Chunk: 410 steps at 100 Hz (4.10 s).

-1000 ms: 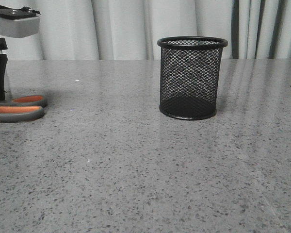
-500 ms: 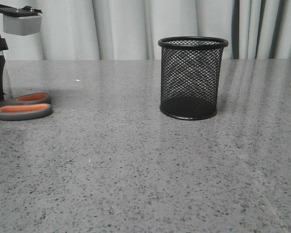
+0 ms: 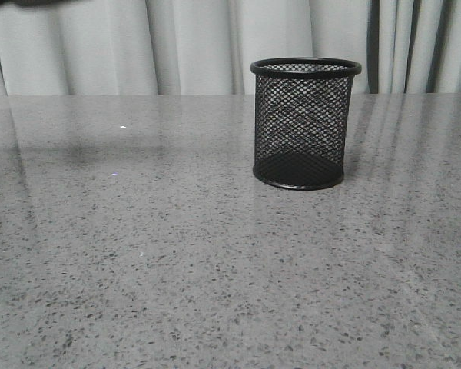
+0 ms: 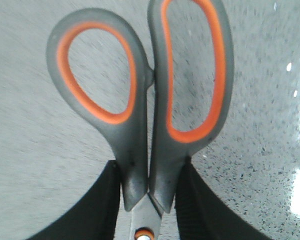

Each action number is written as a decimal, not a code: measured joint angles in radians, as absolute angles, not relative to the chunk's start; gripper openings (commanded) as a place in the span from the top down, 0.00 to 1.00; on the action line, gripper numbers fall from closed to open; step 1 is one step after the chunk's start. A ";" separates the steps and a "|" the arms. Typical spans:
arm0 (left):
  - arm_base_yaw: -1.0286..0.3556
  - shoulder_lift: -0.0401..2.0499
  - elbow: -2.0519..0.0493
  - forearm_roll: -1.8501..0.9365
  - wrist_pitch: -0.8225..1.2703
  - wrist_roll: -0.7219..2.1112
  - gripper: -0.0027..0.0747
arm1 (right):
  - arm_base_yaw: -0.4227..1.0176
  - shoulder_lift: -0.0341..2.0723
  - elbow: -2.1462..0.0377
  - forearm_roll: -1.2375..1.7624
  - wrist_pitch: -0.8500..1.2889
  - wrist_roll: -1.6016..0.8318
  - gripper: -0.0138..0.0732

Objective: Put scissors into bucket

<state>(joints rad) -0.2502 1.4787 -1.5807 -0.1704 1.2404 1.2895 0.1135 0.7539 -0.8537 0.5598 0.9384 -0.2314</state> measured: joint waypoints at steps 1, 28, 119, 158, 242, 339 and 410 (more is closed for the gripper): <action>-0.253 1.474 -1.583 -0.170 1.241 1.288 0.99 | 0.113 0.754 -0.854 0.569 0.934 -0.239 0.36; -0.360 1.316 -1.640 -0.141 1.264 1.210 0.99 | 0.113 0.754 -0.854 0.976 0.858 -0.431 0.36; -1.085 1.416 -1.722 0.179 1.163 0.692 0.99 | 0.113 0.754 -0.854 1.317 0.820 -0.619 0.36; -1.180 1.505 -1.826 0.220 1.124 0.671 0.99 | 0.113 0.754 -0.854 1.317 0.820 -0.653 0.58; -1.049 1.464 -1.866 0.447 1.104 0.507 0.38 | 0.113 0.831 -0.987 1.081 0.801 -0.612 0.89; -0.527 1.172 -1.874 0.266 1.121 0.428 0.40 | 0.148 1.395 -1.572 0.478 1.265 -0.269 0.89; -0.527 1.172 -1.874 0.266 1.125 0.428 0.40 | 0.230 1.544 -1.572 0.399 1.235 -0.269 0.82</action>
